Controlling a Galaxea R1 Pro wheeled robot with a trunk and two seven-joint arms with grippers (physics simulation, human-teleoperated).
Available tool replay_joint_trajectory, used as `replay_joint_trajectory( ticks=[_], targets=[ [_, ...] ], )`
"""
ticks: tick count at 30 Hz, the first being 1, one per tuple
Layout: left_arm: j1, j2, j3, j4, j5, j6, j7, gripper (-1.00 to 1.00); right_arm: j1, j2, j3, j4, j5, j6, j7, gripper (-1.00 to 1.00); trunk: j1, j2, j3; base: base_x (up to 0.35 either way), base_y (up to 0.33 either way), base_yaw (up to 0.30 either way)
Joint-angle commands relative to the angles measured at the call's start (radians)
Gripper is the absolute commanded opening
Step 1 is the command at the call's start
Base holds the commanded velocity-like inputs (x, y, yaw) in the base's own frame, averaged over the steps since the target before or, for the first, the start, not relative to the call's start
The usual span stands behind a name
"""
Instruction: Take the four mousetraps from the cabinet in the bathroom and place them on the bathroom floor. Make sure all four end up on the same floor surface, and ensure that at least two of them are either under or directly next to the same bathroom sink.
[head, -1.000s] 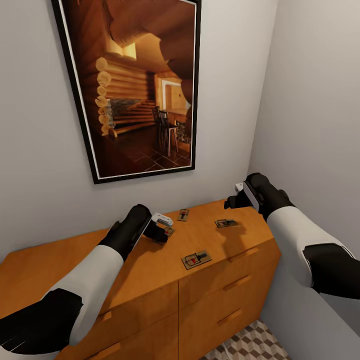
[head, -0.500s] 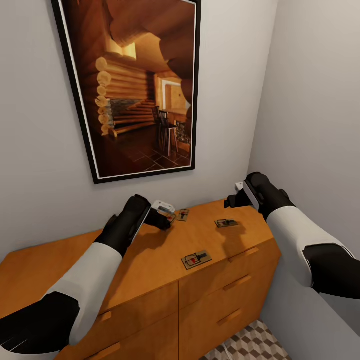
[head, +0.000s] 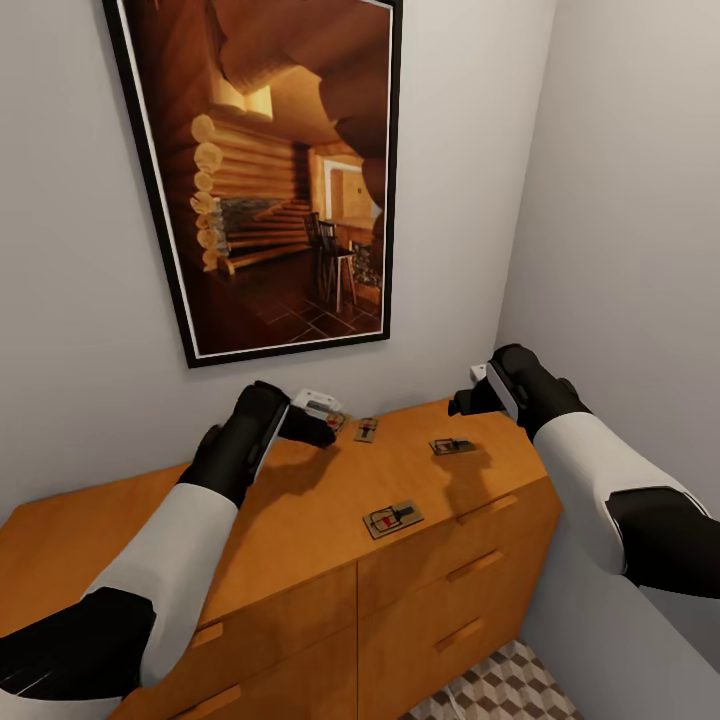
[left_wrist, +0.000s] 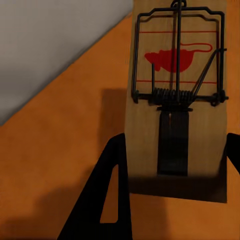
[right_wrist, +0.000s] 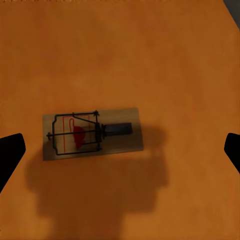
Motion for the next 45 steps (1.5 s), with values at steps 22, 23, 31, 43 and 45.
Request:
replay_joint_trajectory(
  ticks=[22,23,31,43,45],
  targets=[
    [-0.001,0.002,0.027,-0.004,-0.015,0.003,-0.009,-1.00,-0.001,-0.001,0.008,-0.001,0.005,0.004,0.006,1.00,0.000,-0.001,-0.001,0.000,0.000,0.000],
    [-0.001,0.003,0.027,-0.003,-0.015,0.003,-0.009,-1.00,-0.001,-0.001,0.009,-0.001,0.005,0.004,0.006,1.00,0.000,-0.001,-0.001,0.000,0.000,0.000],
    [-0.001,0.003,0.027,-0.002,-0.015,0.003,-0.008,-1.00,-0.001,-0.001,0.009,0.005,0.006,0.004,0.004,1.00,0.000,-0.001,-0.001,-0.004,0.000,0.000],
    [-0.001,0.004,0.027,-0.002,-0.015,0.003,-0.007,-1.00,-0.001,0.000,0.010,0.009,0.006,0.004,0.008,1.00,0.000,-0.001,-0.001,-0.159,0.000,0.000],
    [-0.001,0.004,0.027,-0.001,-0.015,0.003,-0.007,-1.00,-0.001,0.000,0.010,0.009,0.007,0.004,0.008,1.00,0.000,-0.001,-0.001,-0.109,0.000,0.000]
  ],
)
